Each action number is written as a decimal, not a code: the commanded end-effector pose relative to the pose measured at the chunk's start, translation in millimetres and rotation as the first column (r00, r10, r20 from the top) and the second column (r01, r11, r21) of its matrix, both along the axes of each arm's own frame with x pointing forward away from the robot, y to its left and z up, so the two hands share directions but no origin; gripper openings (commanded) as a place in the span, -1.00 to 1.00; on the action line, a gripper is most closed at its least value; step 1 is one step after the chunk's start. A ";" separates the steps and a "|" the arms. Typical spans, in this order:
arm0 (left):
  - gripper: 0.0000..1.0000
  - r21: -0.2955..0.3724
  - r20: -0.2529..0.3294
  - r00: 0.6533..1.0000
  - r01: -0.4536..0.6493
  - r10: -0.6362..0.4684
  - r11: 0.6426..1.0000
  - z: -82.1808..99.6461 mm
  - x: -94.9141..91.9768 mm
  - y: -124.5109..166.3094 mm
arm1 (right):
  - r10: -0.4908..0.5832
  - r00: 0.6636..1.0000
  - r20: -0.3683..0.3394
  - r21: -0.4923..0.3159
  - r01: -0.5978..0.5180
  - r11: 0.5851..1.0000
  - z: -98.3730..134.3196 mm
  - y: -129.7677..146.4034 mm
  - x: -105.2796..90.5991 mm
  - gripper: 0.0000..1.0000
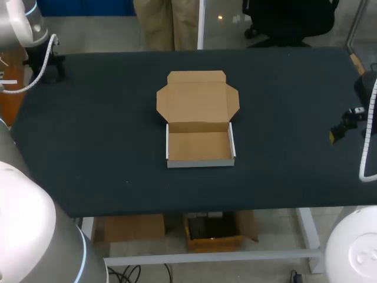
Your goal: Assemble the packaging by folding the flat box into shape, placing the metal phone stand inside, and closing the box properly
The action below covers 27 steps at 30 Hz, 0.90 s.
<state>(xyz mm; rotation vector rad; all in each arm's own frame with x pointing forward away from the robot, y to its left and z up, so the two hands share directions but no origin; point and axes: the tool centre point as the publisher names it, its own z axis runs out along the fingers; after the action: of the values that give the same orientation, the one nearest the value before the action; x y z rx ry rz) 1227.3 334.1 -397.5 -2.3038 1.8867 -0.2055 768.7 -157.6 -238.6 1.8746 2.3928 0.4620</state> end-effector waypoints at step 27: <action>-1.00 -0.035 -0.155 0.988 0.006 -0.012 0.999 20.7 -37.4 -5.0 | 0.001 1.000 -0.005 -0.001 -0.001 1.000 1.5 -0.3 0.0 1.00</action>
<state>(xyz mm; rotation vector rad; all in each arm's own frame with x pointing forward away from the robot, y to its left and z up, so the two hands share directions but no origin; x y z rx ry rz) 1192.2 329.5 -384.4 -2.3781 1.9650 -0.1018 768.7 -157.6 -238.6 1.8746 2.3928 0.4620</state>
